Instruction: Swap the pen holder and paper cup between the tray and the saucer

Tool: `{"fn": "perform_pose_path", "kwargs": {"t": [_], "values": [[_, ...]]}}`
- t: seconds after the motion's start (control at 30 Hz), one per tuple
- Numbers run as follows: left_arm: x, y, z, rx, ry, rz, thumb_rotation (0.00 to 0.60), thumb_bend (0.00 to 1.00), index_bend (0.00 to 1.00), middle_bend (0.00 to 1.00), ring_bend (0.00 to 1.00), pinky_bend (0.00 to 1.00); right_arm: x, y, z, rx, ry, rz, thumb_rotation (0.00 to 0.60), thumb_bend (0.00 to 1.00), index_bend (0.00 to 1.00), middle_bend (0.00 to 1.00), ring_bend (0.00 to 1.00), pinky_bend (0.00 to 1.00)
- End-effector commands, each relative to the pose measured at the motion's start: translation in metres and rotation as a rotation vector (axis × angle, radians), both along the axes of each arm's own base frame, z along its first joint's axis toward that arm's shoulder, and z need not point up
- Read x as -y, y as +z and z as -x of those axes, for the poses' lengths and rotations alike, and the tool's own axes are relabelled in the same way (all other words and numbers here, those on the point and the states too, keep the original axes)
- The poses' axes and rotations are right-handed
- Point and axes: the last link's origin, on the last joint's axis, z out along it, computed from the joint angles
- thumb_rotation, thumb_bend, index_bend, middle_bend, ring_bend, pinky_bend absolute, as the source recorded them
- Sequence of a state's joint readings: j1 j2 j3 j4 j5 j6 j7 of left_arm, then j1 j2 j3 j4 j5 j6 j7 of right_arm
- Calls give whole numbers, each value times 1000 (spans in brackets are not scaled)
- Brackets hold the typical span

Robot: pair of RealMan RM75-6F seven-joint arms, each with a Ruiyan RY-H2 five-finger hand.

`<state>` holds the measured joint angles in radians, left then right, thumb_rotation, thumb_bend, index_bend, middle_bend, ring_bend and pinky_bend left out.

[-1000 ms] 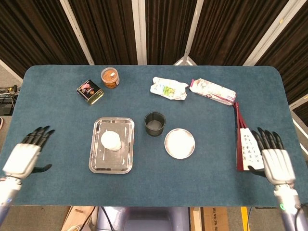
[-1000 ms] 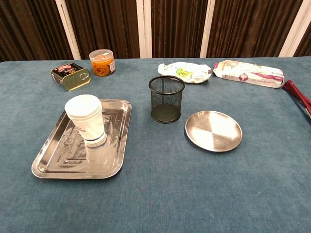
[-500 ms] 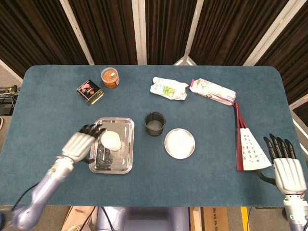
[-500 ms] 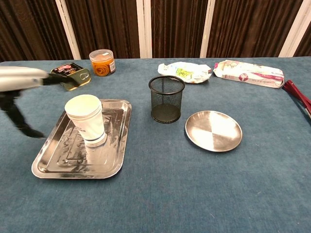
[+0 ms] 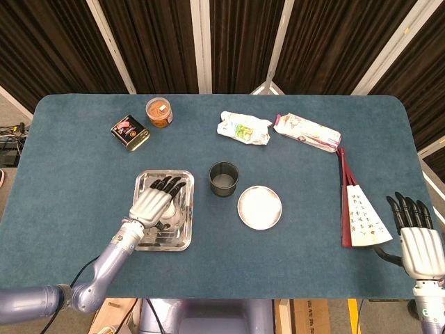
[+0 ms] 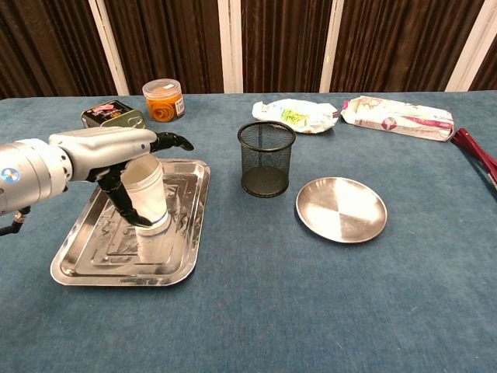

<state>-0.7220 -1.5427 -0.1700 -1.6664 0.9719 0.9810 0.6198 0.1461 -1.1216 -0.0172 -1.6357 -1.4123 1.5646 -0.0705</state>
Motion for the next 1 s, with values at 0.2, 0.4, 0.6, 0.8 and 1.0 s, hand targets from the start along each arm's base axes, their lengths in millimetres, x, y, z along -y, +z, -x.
{"fn": "perform_pose_path", "kwargs": {"t": [0.2, 0.4, 0.6, 0.8, 1.0], "values": [[1, 3, 2, -5, -28, -21, 600, 90, 147, 71, 123, 298, 0, 1, 0, 7, -9, 9, 600, 0, 0, 0, 0, 0], [0, 7, 1, -19, -43, -32, 600, 118, 194, 150, 168, 331, 0, 1, 2, 9, -29, 19, 600, 0, 0, 0, 0, 0], [-1, 8, 1, -34, -75, -64, 600, 290, 337, 357, 324, 454, 2, 1, 2, 18, -38, 26, 600, 0, 0, 0, 0, 0], [-2, 13, 1, -28, -87, -87, 600, 360, 396, 417, 375, 492, 3, 0, 4, 29, -44, 28, 600, 0, 0, 0, 0, 0], [4, 25, -12, 74, -97, -62, 600, 359, 397, 387, 361, 470, 4, 1, 4, 41, -52, 35, 600, 0, 0, 0, 0, 0]]}}
